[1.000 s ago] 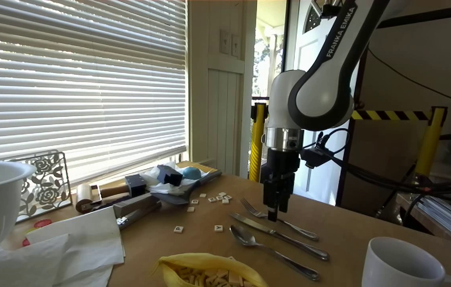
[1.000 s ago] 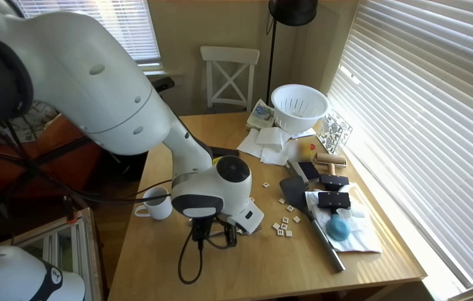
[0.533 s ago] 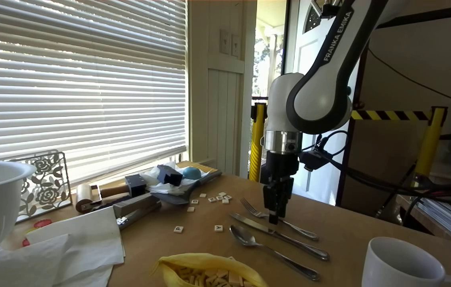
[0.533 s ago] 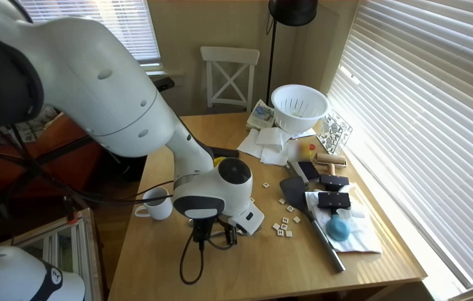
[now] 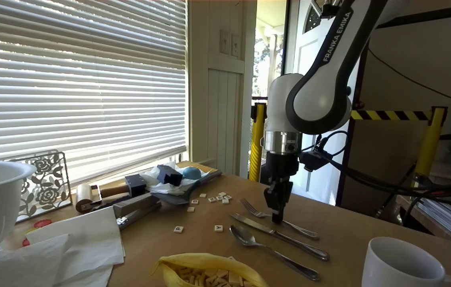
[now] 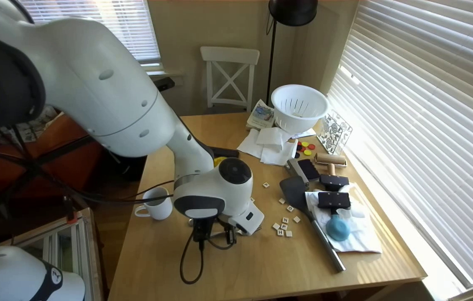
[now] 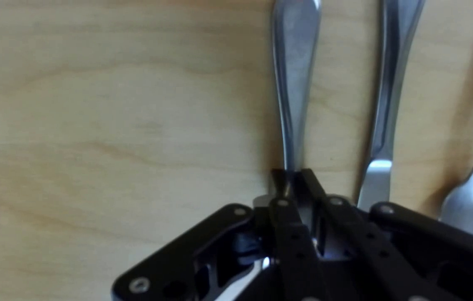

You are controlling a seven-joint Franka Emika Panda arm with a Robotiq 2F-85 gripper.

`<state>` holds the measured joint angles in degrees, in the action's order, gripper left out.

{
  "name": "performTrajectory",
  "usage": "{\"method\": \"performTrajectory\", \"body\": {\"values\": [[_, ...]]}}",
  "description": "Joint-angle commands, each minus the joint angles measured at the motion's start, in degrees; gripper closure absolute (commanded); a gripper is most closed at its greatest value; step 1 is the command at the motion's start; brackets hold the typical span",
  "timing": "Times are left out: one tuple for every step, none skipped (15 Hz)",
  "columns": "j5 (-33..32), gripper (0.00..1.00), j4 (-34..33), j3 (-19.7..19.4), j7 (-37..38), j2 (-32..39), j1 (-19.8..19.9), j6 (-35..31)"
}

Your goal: Move the fork to the left

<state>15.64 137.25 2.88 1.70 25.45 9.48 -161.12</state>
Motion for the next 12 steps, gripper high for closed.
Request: {"method": "performTrajectory", "body": {"values": [[1.03,0.97,0.89,0.22,0.39,-3.39,0.15,2.11],[1.05,0.97,2.58,0.14,1.08,-6.51,-0.29,2.71],[1.45,0.97,3.59,0.53,1.31,-8.85,-0.41,3.51],[1.53,0.97,4.52,0.61,1.81,-11.27,-0.96,4.37],[1.59,0.97,5.4,0.76,2.6,-14.0,-1.87,6.03],[2.93,0.97,5.66,1.74,2.51,-16.18,-2.18,8.16],[5.38,0.97,5.61,3.33,1.63,-17.86,-2.54,10.22],[8.03,0.97,5.1,4.38,0.93,-18.94,-3.34,11.99],[10.5,0.97,4.38,5.21,1.06,-19.67,-4.7,12.87],[12.69,0.97,3.44,5.91,1.19,-19.81,-6.18,12.88],[14.92,0.97,2.37,6.57,1.21,-19.8,-7.6,12.97],[14.96,0.97,1.61,6.75,2.84,-19.48,-9.23,12.2]]}}
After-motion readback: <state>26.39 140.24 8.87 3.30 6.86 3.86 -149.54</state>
